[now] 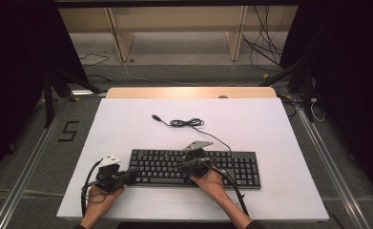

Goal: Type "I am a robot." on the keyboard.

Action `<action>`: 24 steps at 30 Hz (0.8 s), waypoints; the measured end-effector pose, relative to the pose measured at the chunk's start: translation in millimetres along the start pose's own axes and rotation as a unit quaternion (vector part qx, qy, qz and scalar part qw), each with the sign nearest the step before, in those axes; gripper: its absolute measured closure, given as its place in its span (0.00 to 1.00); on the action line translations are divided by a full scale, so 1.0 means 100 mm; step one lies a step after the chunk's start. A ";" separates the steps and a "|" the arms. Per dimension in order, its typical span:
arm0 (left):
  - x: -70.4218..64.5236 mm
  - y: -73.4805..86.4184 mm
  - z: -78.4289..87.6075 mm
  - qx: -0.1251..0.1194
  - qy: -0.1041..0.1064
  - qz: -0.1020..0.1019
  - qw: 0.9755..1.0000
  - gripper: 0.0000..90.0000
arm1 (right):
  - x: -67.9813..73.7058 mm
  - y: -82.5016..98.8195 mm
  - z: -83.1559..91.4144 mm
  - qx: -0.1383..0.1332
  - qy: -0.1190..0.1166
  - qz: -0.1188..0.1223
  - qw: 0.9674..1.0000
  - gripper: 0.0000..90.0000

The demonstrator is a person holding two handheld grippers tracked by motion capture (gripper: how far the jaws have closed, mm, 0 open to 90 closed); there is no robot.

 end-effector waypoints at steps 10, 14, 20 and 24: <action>-0.01 -0.03 0.04 -0.014 0.004 -0.003 1.000 0.96 | -0.01 -0.02 0.05 -0.006 -0.013 -0.019 1.000 0.97; -0.04 -0.06 0.07 -0.029 0.010 -0.002 1.000 0.93 | -0.01 -0.05 0.09 -0.015 -0.020 -0.021 0.999 0.93; -0.08 -0.10 0.11 -0.047 0.023 -0.001 0.999 0.81 | 0.02 -0.08 0.15 -0.025 -0.030 -0.023 0.999 0.85; -0.10 -0.13 0.13 -0.058 0.029 0.000 0.998 0.72 | 0.03 -0.09 0.19 -0.033 -0.038 -0.019 0.999 0.76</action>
Point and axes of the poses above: each handheld gripper's, and its own axes: z roughly backward along the jaws, y roughly out of its underside, x roughly to its left, the point moved 8 cm from there along -z, roughly forward along the jaws, and after that the axes turned 1 degree about x, right-handed, at the moved point
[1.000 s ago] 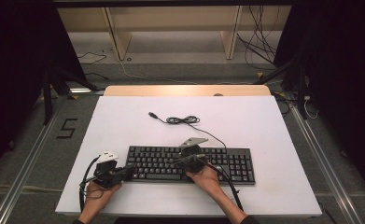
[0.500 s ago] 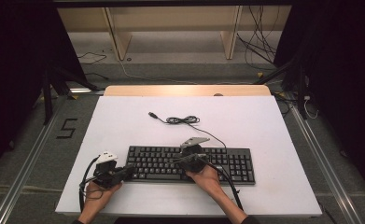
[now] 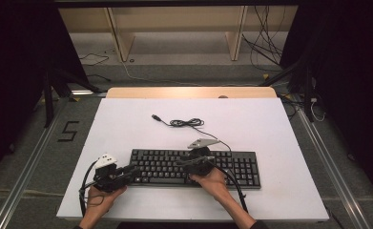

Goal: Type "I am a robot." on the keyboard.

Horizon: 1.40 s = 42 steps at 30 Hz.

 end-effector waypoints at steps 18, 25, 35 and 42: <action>-0.05 -0.09 0.06 -0.038 0.013 -0.001 0.999 0.40 | 0.13 -0.01 0.10 -0.009 -0.027 0.006 1.000 0.47; -0.06 -0.11 0.07 -0.047 0.015 -0.003 0.999 0.36 | 0.19 0.00 0.11 -0.009 -0.036 0.010 0.999 0.46; -0.07 -0.12 0.09 -0.052 0.016 -0.006 0.999 0.34 | 0.27 0.03 0.13 -0.008 -0.046 0.017 0.999 0.45; -0.08 -0.12 0.09 -0.055 0.018 -0.010 0.998 0.33 | 0.33 0.06 0.13 -0.005 -0.054 0.024 0.998 0.46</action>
Point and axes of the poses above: each handheld gripper's, and its own axes: z roughly backward along the jaws, y roughly out of its underside, x roughly to its left, the point moved 8 cm from there along -z, roughly forward along the jaws, and after that the axes turned 1 degree about x, right-handed, at the moved point
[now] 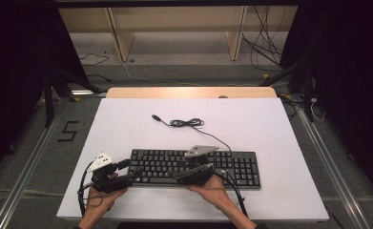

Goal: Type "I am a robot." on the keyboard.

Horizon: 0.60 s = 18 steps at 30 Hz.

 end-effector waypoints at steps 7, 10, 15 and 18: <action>-0.01 -0.01 0.00 -0.003 0.001 0.000 1.000 0.32 | 0.05 0.02 0.00 0.002 -0.005 0.004 1.000 0.52; -0.01 -0.01 0.01 -0.004 0.002 -0.001 1.000 0.32 | 0.07 0.04 -0.01 0.004 -0.005 0.007 1.000 0.57; -0.01 -0.01 0.01 -0.005 0.003 -0.003 1.000 0.32 | 0.10 0.06 -0.02 0.006 -0.010 0.015 1.000 0.70; -0.02 -0.02 0.02 -0.007 0.005 -0.003 1.000 0.32 | 0.12 0.07 -0.03 0.008 -0.012 0.018 1.000 0.76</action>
Point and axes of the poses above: each handheld gripper's, and its own axes: z roughly backward along the jaws, y roughly out of its underside, x roughly to its left, the point moved 8 cm from there along -z, roughly forward along the jaws, and after that the axes turned 1 degree about x, right-handed, at the moved point
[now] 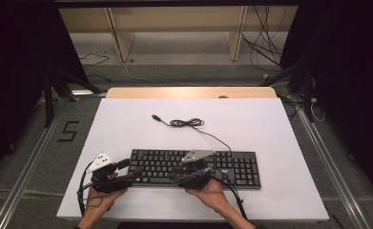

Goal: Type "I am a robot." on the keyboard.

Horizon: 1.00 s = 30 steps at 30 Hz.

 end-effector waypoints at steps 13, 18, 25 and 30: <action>-0.03 0.00 0.00 -0.001 0.008 -0.006 1.000 0.31 | 0.04 0.10 -0.08 0.024 0.003 0.008 1.000 0.98; -0.04 0.00 0.00 0.000 0.009 -0.007 1.000 0.31 | 0.02 0.14 -0.12 0.033 0.008 0.010 0.999 1.00; -0.04 0.00 0.00 0.001 0.010 -0.007 1.000 0.31 | 0.00 0.18 -0.16 0.044 0.012 0.012 0.999 1.00; -0.04 0.00 0.00 0.001 0.010 -0.007 1.000 0.31 | -0.01 0.20 -0.18 0.048 0.013 0.012 0.999 1.00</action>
Point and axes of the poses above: each handheld gripper's, and its own axes: z roughly backward along the jaws, y roughly out of its underside, x roughly to its left, the point moved 8 cm from there along -z, roughly forward along the jaws, and after that the axes turned 1 degree about x, right-handed, at the moved point
